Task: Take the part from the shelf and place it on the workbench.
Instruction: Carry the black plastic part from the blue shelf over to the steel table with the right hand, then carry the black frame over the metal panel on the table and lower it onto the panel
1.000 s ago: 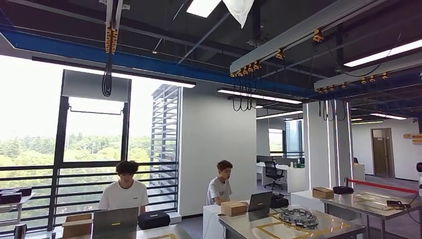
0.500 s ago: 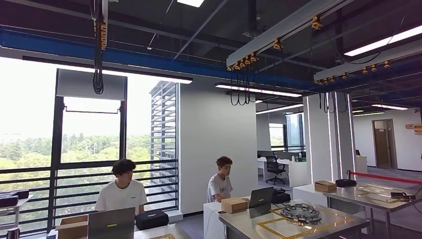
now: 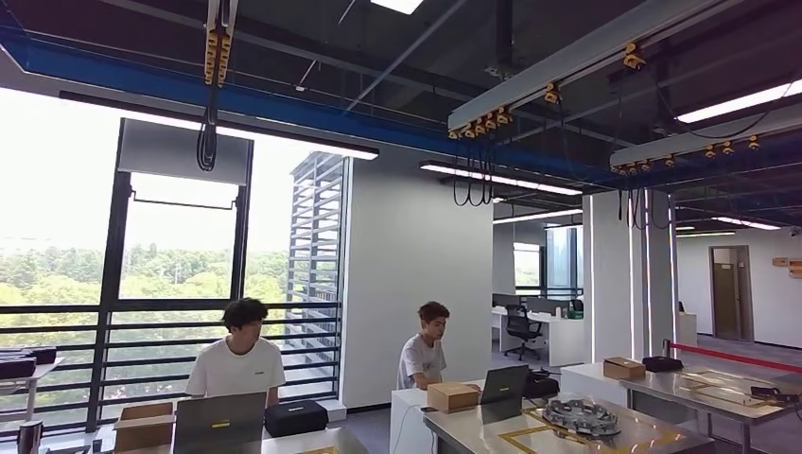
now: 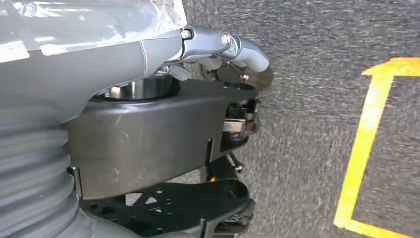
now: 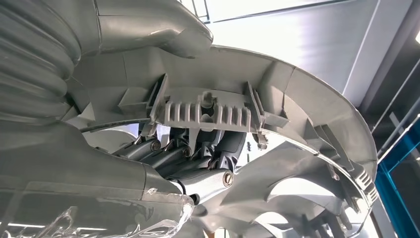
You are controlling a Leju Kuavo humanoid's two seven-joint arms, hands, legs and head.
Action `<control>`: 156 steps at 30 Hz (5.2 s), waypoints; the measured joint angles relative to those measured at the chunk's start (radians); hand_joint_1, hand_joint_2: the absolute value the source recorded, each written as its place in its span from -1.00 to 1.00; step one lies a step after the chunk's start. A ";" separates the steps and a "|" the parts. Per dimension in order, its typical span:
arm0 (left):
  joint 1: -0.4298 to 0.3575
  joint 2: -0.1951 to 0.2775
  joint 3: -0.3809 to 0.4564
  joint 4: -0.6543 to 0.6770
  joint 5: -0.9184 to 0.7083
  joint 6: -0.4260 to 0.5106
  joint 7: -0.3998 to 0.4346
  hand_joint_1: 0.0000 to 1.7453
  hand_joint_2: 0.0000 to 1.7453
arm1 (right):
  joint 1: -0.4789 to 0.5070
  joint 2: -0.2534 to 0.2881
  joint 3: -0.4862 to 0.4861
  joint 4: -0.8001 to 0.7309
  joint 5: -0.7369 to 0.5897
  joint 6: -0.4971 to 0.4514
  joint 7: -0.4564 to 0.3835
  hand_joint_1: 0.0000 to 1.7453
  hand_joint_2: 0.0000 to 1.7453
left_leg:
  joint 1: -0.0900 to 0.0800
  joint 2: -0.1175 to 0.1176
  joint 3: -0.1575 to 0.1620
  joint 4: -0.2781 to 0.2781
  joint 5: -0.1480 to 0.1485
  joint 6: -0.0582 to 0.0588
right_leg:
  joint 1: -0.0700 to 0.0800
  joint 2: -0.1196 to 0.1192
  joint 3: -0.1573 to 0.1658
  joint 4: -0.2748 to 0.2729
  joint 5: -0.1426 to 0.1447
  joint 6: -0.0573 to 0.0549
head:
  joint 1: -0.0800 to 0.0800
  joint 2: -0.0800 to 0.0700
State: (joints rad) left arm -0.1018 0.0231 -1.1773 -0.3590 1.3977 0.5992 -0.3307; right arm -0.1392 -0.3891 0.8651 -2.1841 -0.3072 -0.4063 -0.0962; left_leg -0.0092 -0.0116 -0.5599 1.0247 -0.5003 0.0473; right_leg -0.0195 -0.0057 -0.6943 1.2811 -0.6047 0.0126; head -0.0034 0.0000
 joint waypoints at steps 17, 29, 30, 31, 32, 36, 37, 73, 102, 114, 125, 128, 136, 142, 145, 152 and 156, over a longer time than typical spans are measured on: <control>-0.004 0.001 -0.004 0.000 -0.002 -0.001 0.000 -1.00 1.00 | 0.000 0.001 0.000 0.000 -0.002 0.002 -0.001 1.00 1.00 | 0.027 0.002 -0.085 0.143 -0.011 -0.079 | -0.007 -0.002 0.170 -0.271 0.078 -0.030 | 0.013 0.000; -0.003 -0.001 -0.004 -0.001 -0.009 -0.001 0.000 -1.00 1.00 | 0.001 0.001 -0.001 -0.002 -0.004 0.004 -0.001 1.00 1.00 | 0.014 0.001 -0.002 0.000 0.002 -0.013 | -0.005 -0.001 0.011 0.010 -0.029 0.009 | -0.001 0.000; -0.003 -0.001 -0.004 -0.001 -0.009 -0.001 0.000 -1.00 1.00 | 0.002 0.000 -0.001 -0.001 -0.005 0.004 -0.001 1.00 1.00 | 0.012 -0.001 0.006 0.000 -0.004 -0.012 | -0.004 -0.001 -0.004 0.012 -0.006 0.006 | -0.002 0.000; -0.003 -0.002 -0.004 -0.001 -0.009 -0.001 0.000 -1.00 1.00 | 0.002 0.000 -0.001 -0.001 -0.005 0.004 0.000 1.00 1.00 | 0.009 -0.002 0.015 0.000 -0.010 -0.012 | -0.002 0.000 0.001 -0.026 0.036 0.001 | -0.002 0.000; -0.003 -0.002 -0.004 -0.001 -0.009 -0.001 0.000 -1.00 1.00 | 0.002 0.000 -0.001 0.000 -0.006 0.004 0.000 1.00 1.00 | 0.007 -0.003 0.025 0.000 -0.017 -0.014 | 0.002 0.000 0.020 -0.090 0.087 -0.007 | -0.002 0.000; -0.004 -0.003 -0.004 -0.001 -0.008 -0.003 0.004 -1.00 1.00 | 0.003 0.000 0.000 0.000 -0.007 0.008 -0.001 1.00 1.00 | 0.001 -0.003 0.038 -0.001 -0.040 -0.032 | 0.015 0.002 0.083 -0.240 0.135 -0.023 | 0.002 0.000; -0.004 -0.003 -0.004 -0.001 -0.007 -0.004 0.005 -1.00 1.00 | 0.004 0.000 0.000 0.000 -0.007 0.008 -0.001 1.00 1.00 | 0.002 -0.003 0.041 -0.004 -0.043 -0.037 | 0.014 0.003 0.087 -0.249 0.131 -0.025 | 0.002 0.000; -0.008 -0.003 -0.005 0.002 0.002 -0.013 0.003 -1.00 1.00 | 0.028 0.003 -0.007 -0.003 -0.014 0.009 -0.012 1.00 1.00 | 0.015 0.001 -0.038 0.177 -0.131 -0.072 | 0.002 0.003 0.116 -0.265 0.123 -0.044 | 0.010 0.000; -0.011 -0.003 -0.012 0.005 0.002 -0.014 0.002 -1.00 1.00 | 0.035 0.004 -0.016 -0.001 -0.016 0.005 -0.014 1.00 1.00 | 0.011 0.002 0.035 0.048 -0.083 -0.072 | -0.003 0.009 0.108 -0.262 0.131 -0.039 | 0.008 0.000; -0.012 -0.002 -0.022 0.005 0.002 -0.016 -0.001 -1.00 1.00 | 0.031 0.005 -0.017 -0.001 -0.016 0.008 -0.014 1.00 1.00 | 0.002 0.002 -0.013 -0.003 0.021 -0.027 | 0.004 0.008 0.165 -0.268 0.079 -0.017 | 0.014 0.001; -0.013 -0.004 -0.022 0.005 0.003 -0.016 -0.003 -1.00 1.00 | 0.032 0.004 -0.017 0.000 -0.017 0.010 -0.013 1.00 1.00 | 0.013 -0.001 0.055 -0.026 -0.016 -0.027 | -0.002 0.007 0.057 -0.177 0.136 0.008 | 0.003 0.000; -0.014 -0.003 -0.023 0.005 0.003 -0.016 -0.003 -1.00 1.00 | 0.032 0.004 -0.017 0.000 -0.017 0.009 -0.013 1.00 1.00 | 0.008 0.000 0.063 -0.025 -0.036 -0.045 | 0.002 0.010 0.096 -0.255 0.140 -0.012 | 0.005 0.000; -0.015 -0.003 -0.023 0.005 0.003 -0.015 -0.003 -1.00 1.00 | 0.032 0.005 -0.017 -0.001 -0.017 0.008 -0.013 1.00 1.00 | 0.016 0.004 -0.085 0.260 -0.156 -0.077 | 0.002 0.008 0.124 -0.262 0.113 -0.051 | 0.013 0.000; -0.014 -0.002 -0.024 0.006 0.003 -0.014 -0.003 -1.00 1.00 | 0.032 0.006 -0.017 -0.001 -0.017 0.007 -0.014 1.00 1.00 | 0.003 0.006 -0.016 0.020 0.025 -0.032 | 0.010 0.011 0.164 -0.263 0.082 -0.039 | 0.014 0.000; -0.014 -0.002 -0.024 0.007 0.004 -0.014 -0.003 -1.00 1.00 | 0.032 0.006 -0.017 -0.001 -0.017 0.005 -0.013 1.00 1.00 | 0.001 0.005 -0.002 -0.008 0.013 -0.019 | 0.008 0.008 0.166 -0.266 0.076 -0.022 | 0.013 0.000; -0.014 -0.004 -0.024 0.008 0.004 -0.014 0.003 -1.00 1.00 | 0.034 0.006 -0.018 0.000 -0.023 -0.001 -0.014 1.00 1.00 | 0.012 0.006 0.034 -0.030 0.002 -0.009 | 0.003 0.008 0.001 0.007 -0.006 0.003 | 0.003 0.000; -0.014 -0.005 -0.024 0.009 0.004 -0.014 0.003 -1.00 1.00 | 0.035 0.006 -0.017 0.001 -0.025 -0.001 -0.014 1.00 1.00 | 0.011 0.004 0.063 -0.026 -0.028 -0.025 | 0.001 0.007 0.075 -0.201 0.132 0.001 | 0.001 0.000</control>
State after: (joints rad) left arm -0.1159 0.0180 -1.2016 -0.3500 1.4018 0.5848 -0.3276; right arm -0.1045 -0.3834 0.8477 -2.1835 -0.3320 -0.4068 -0.1100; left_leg 0.0022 -0.0077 -0.4965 0.9991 -0.5286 0.0218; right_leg -0.0189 0.0016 -0.6192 1.0800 -0.4725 0.0141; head -0.0019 0.0000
